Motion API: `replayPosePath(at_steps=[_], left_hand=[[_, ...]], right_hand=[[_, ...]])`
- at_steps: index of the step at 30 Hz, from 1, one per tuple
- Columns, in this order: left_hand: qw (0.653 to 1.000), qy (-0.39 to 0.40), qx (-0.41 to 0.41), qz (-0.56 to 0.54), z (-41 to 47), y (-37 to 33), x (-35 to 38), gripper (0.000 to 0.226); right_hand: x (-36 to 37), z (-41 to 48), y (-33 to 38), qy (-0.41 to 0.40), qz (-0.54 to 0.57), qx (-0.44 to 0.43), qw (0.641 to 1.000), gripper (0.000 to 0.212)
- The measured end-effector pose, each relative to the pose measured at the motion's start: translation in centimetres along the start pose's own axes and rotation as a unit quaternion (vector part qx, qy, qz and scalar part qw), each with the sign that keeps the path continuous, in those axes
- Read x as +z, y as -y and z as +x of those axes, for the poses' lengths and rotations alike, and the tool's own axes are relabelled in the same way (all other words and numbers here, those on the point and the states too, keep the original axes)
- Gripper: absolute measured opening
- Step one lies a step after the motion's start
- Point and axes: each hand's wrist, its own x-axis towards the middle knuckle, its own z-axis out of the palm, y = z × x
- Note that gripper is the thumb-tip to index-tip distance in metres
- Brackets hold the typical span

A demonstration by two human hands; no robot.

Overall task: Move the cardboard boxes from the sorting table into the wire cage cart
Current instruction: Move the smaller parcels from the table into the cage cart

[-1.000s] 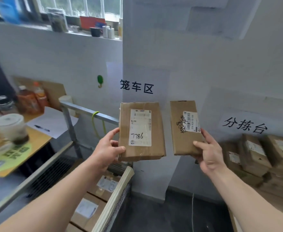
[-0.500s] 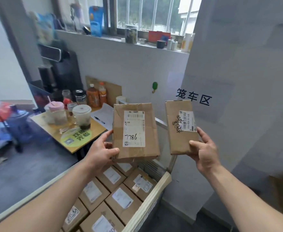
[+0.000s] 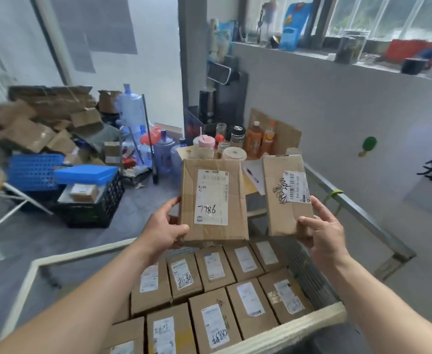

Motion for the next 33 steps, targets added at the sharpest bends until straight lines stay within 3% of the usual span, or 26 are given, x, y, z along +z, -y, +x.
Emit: replayPosePath(at_steps=[14,24,33], left_hand=[[0.986,-0.150,-0.043,-0.054,-6.6,6.5,-10.6,0.075],[0.986,-0.147,-0.046,-0.060,-5.4,11.4,-22.4,0.073],[0.984,-0.134,-0.104,-0.056,-4.5,17.4,-34.6,0.072]], right_hand=[[10.6,-2.0,-6.4,0.155,-0.073,0.049,0.984,0.060],[21.6,-5.9,-12.4,0.146,-0.093,0.061,0.983,0.061],[33.3,-10.5,-20.4,0.146,-0.108,0.093,0.979,0.061]])
